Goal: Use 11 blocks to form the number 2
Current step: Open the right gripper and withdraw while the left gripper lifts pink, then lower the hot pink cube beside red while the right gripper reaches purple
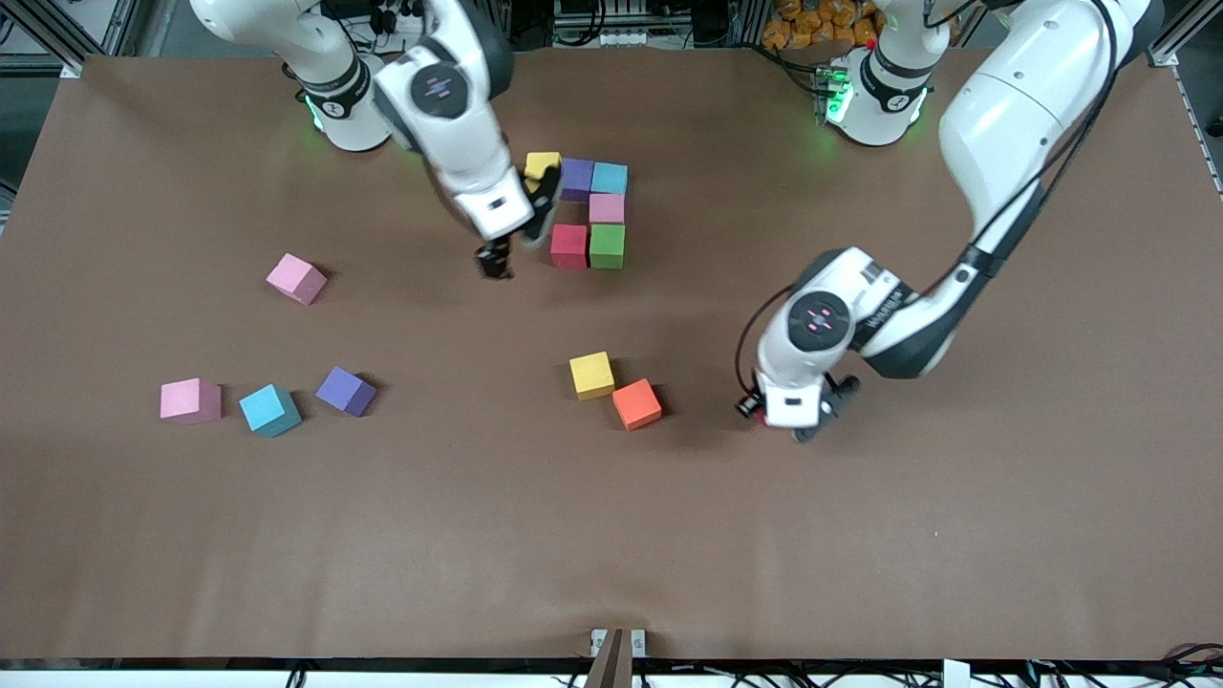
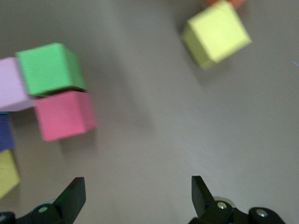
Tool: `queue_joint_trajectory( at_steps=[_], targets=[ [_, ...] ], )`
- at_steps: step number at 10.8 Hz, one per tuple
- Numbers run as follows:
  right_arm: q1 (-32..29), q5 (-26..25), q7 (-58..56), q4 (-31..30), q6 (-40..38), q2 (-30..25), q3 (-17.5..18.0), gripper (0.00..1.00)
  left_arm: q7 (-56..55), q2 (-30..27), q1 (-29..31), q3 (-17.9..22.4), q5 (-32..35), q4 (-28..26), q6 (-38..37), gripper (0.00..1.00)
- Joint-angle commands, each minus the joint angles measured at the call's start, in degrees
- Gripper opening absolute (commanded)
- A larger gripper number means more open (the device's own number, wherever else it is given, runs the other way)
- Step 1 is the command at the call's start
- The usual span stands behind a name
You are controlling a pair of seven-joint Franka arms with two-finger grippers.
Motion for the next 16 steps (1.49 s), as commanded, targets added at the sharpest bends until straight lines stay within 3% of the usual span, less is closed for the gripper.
queue_joint_trajectory(
  at_steps=[1, 4, 6, 10, 13, 15, 16],
  targets=[
    [-11.00, 0.06, 1.27, 0.64, -0.23, -0.97, 0.81, 1.00, -10.18, -2.36, -0.77, -4.62, 1.25, -1.91, -4.65, 0.00],
    [-18.86, 0.06, 7.74, 4.59, -0.14, 1.39, 0.81, 1.00, -27.01, -2.36, -4.09, -11.48, 1.25, -1.48, -7.65, 0.00],
    [-22.20, -0.03, 14.86, 8.54, -0.14, 6.04, 0.73, 1.00, -36.10, -2.10, -10.67, -11.50, 0.29, 0.97, -7.83, 0.00],
    [-30.28, 0.23, 17.78, 14.53, 0.56, 14.57, 0.90, 1.00, -52.99, 1.41, -21.31, -10.97, -0.07, 5.89, -5.56, 0.00],
    [-32.32, 6.35, 32.76, 16.21, 0.48, 17.13, 0.81, 1.00, -61.34, 3.09, -31.77, -3.00, -1.46, 10.56, 0.76, 0.00],
    [-32.67, 12.24, 48.03, 16.03, 0.39, 17.74, 0.73, 1.00, -64.60, 3.97, -39.32, 2.89, -4.28, 13.19, 2.88, 0.00],
    [-32.93, 12.62, 55.43, 15.94, 0.39, 18.71, 0.55, 1.00, -66.01, 4.84, -43.10, 5.53, -5.25, 15.38, 3.41, 0.00]
  ],
)
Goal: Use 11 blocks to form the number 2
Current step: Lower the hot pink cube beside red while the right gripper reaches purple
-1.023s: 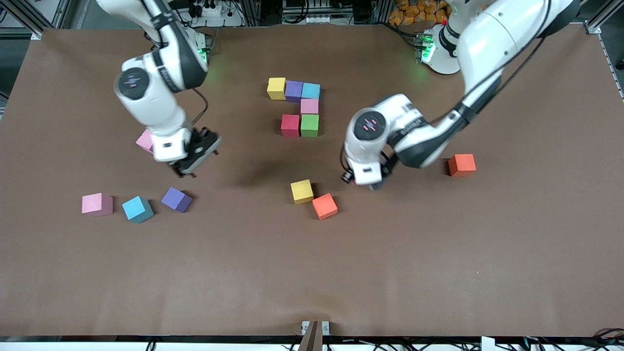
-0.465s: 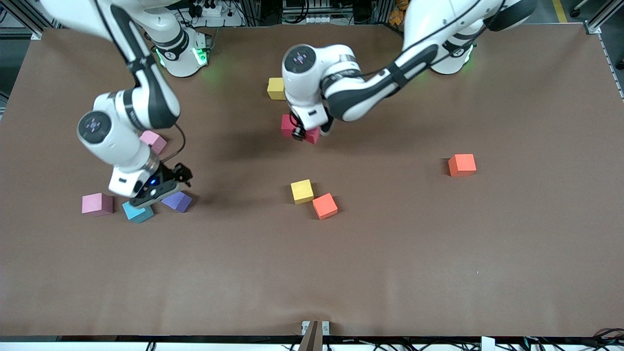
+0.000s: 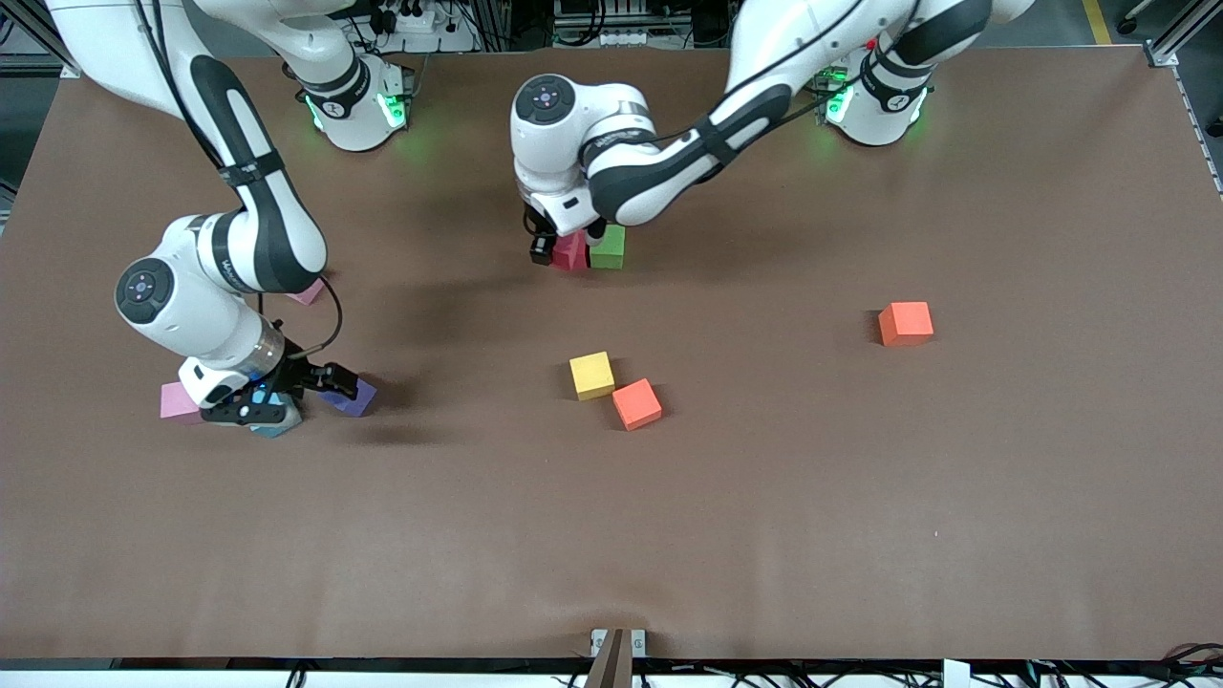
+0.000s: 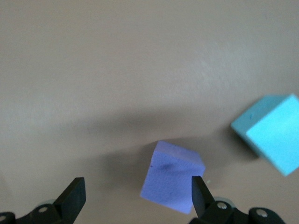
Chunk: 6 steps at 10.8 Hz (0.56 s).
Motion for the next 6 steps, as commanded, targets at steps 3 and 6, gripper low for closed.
queue_joint_trajectory(
  at_steps=[3, 6],
  targets=[
    [-2.28, 1.97, 18.94, 0.62, -1.25, 2.15, 0.55, 1.00, -8.59, 4.20, -12.89, 8.56, -2.64, 9.14, 2.28, 0.00],
    [-2.72, 1.36, 20.72, 0.18, -1.43, 3.11, 0.29, 1.00, -17.89, 4.82, -16.41, 12.87, -2.64, 9.50, 3.52, 0.00]
  ],
)
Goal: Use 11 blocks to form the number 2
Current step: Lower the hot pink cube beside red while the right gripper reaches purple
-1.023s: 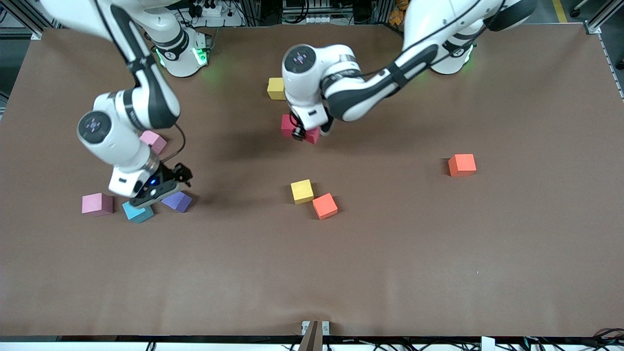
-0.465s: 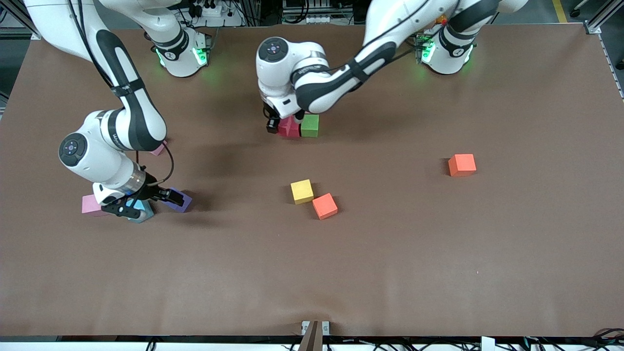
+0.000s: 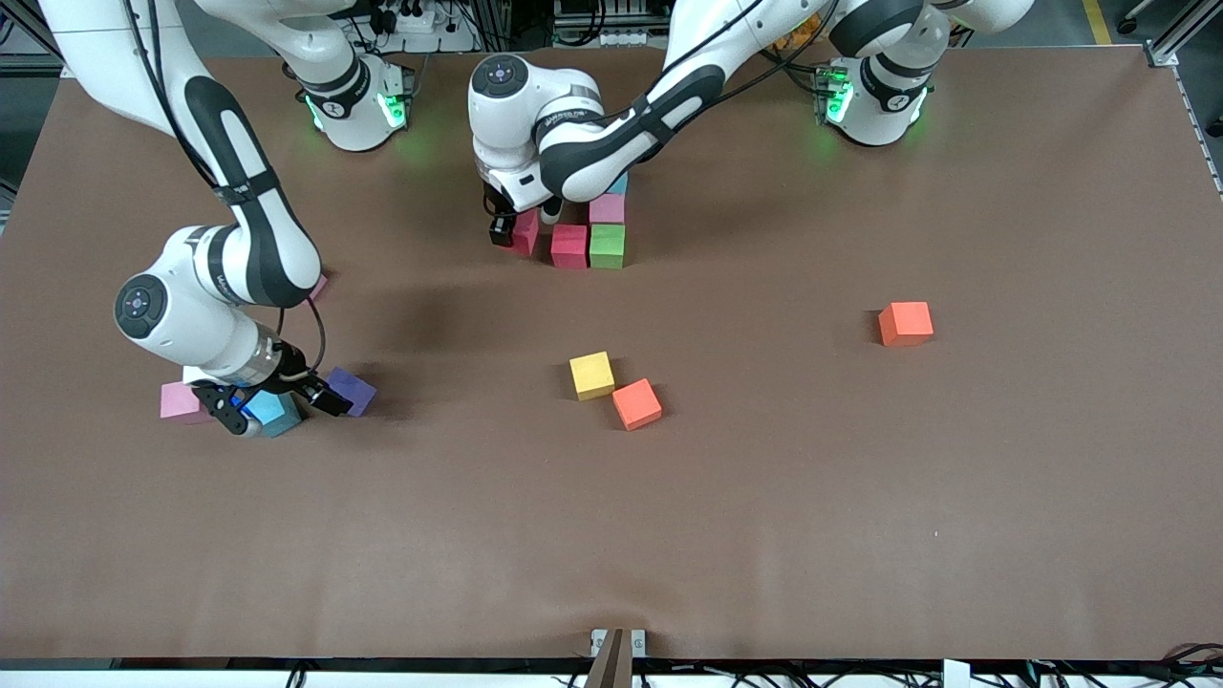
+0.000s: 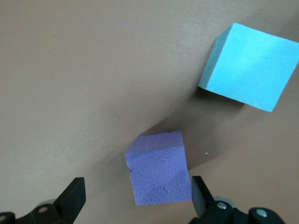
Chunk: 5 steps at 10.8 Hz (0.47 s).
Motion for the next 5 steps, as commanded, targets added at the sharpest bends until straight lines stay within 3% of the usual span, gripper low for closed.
queue_joint_trajectory(
  at_steps=[1, 5],
  targets=[
    [-0.48, 0.27, 0.85, 0.43, -1.22, 1.74, 0.14, 1.00, -16.55, 0.94, -2.03, 1.89, 0.66, 1.36, 0.24, 0.00],
    [-0.21, -2.63, 0.84, 0.34, -2.72, 2.54, 0.04, 1.00, -17.28, 1.29, -2.11, 2.24, -4.25, 0.83, -0.20, 0.00]
  ],
)
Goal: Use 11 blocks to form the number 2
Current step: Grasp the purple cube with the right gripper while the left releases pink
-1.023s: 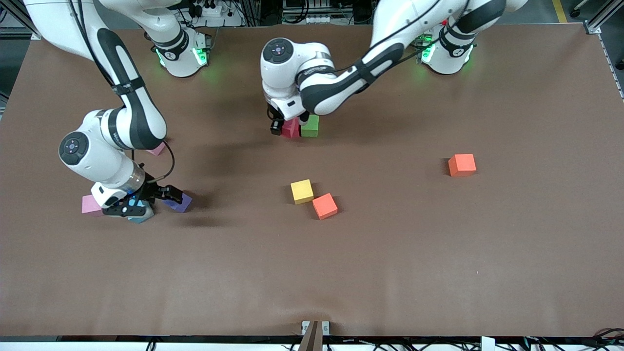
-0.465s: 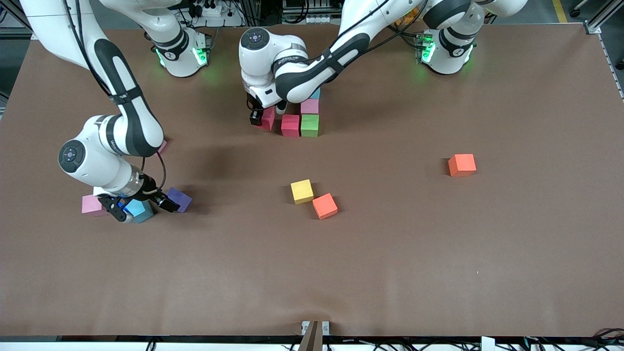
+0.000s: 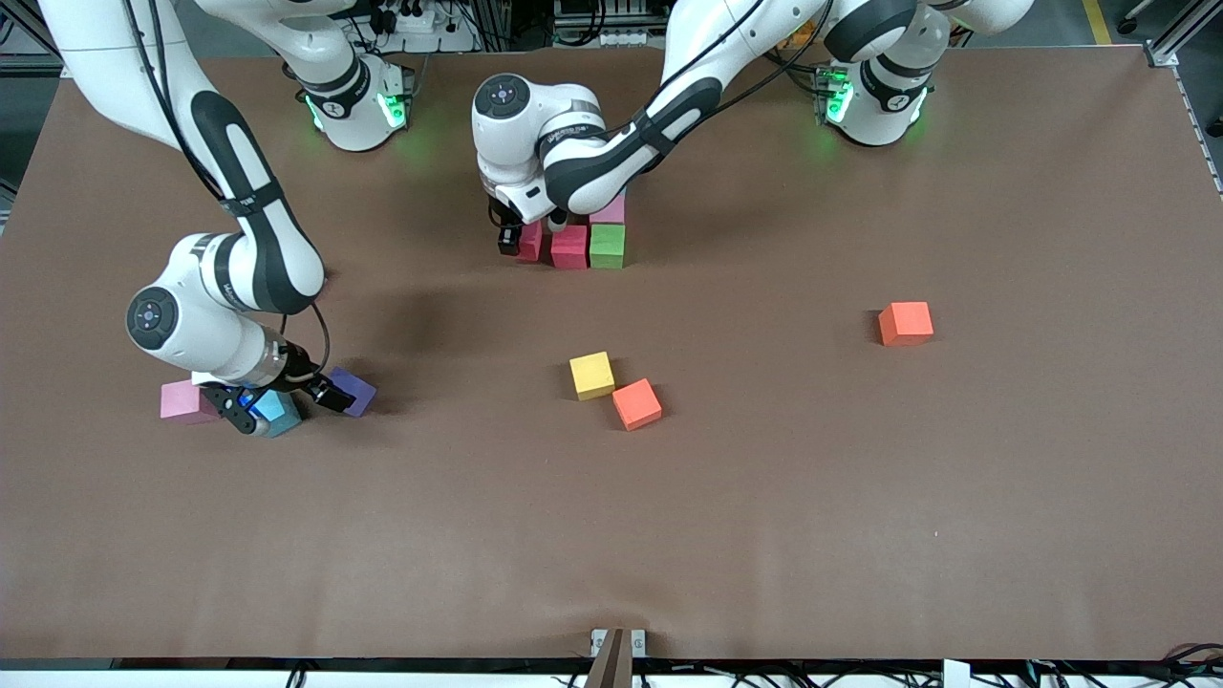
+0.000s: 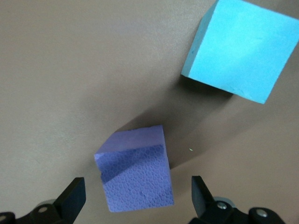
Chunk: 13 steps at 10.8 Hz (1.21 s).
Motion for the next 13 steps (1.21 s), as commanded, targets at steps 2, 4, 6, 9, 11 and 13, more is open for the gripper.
queue_joint_trajectory(
  at_steps=[2, 4, 6, 9, 11, 13],
  targets=[
    [-0.05, -1.08, 0.82, 0.75, -0.88, 1.19, 0.15, 1.00, -15.84, 0.67, -2.07, 0.73, 0.13, 0.31, -0.46, 0.00],
    [0.04, -1.08, 0.91, 1.80, -0.79, 2.51, 0.15, 1.00, -15.93, 1.20, -2.08, 0.73, -0.92, 0.31, -1.07, 0.00],
    [0.04, -1.08, 0.82, 3.82, -0.79, 4.52, 0.15, 1.00, -16.02, 1.55, -1.99, 0.73, -1.62, 0.05, -1.86, 0.00],
    [0.65, -1.34, 0.64, 5.68, -0.79, 6.47, 0.06, 0.90, -15.84, 1.55, -1.64, 1.60, -1.63, -0.12, -2.57, 0.00],
    [0.92, -3.01, 0.64, 5.77, -0.79, 6.56, 0.06, 0.69, -15.23, 1.55, -1.64, 2.22, -1.63, -0.30, -2.57, 0.00],
    [0.92, -3.10, 0.56, 5.77, -0.79, 6.65, 0.06, 0.52, -14.87, 1.64, -1.64, 2.57, -1.46, -0.30, -2.57, 0.00]
  ],
)
